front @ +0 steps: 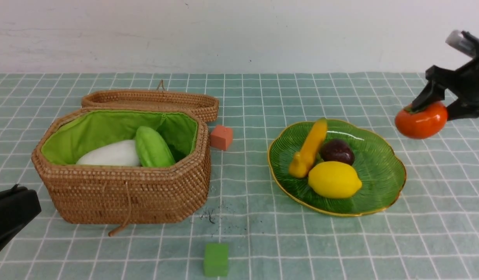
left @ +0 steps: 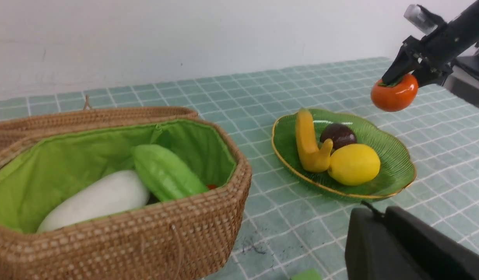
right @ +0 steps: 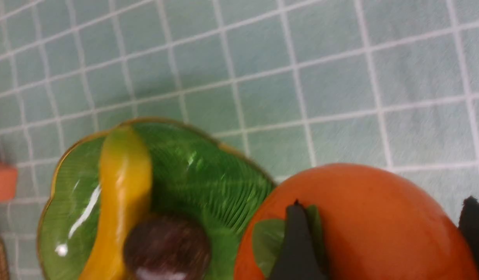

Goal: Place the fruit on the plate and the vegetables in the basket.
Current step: Grab a tomato with your right arm and place it on the plate on the right.

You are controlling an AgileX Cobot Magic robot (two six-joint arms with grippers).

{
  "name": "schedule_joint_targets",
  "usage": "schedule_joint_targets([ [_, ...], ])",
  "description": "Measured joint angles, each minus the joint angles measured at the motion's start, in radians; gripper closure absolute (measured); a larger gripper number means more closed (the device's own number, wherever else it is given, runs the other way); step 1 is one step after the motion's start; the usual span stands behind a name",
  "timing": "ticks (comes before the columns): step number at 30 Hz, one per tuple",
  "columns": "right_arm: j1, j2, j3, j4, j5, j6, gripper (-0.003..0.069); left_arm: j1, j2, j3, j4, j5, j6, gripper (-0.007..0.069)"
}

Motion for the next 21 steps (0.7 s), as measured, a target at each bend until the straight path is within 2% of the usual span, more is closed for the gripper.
schedule_joint_targets([
  [1, 0.006, -0.007, 0.003, 0.0, 0.0, 0.0, 0.0172, 0.0, 0.0, 0.0, 0.0, -0.002, 0.0, 0.0586],
  [3, 0.092, -0.078, 0.058, -0.077, 0.02, 0.011, 0.0172, 0.0, 0.0, 0.0, 0.0, -0.009, 0.0, 0.0586],
  [8, 0.264, -0.098, 0.154, -0.316, 0.035, 0.107, 0.0172, 0.0, 0.0, 0.0, 0.002, -0.013, 0.0, 0.0585],
  [12, 0.31, -0.069, 0.167, -0.4, 0.02, 0.148, 0.0172, 0.0, 0.0, 0.0, 0.002, -0.014, 0.0, 0.0585],
  [15, 0.32, -0.059, 0.167, -0.407, 0.005, 0.183, 0.0166, 0.0, 0.0, 0.0, 0.003, -0.014, 0.0, 0.0585],
  [17, 0.32, -0.059, 0.167, -0.407, 0.0, 0.198, 0.0128, 0.0, 0.0, 0.0, 0.003, -0.014, 0.0, 0.0585],
  [21, 0.32, -0.071, 0.167, -0.405, 0.019, 0.202, 0.0003, 0.0, 0.0, 0.0, 0.003, -0.014, 0.0, 0.0585],
])
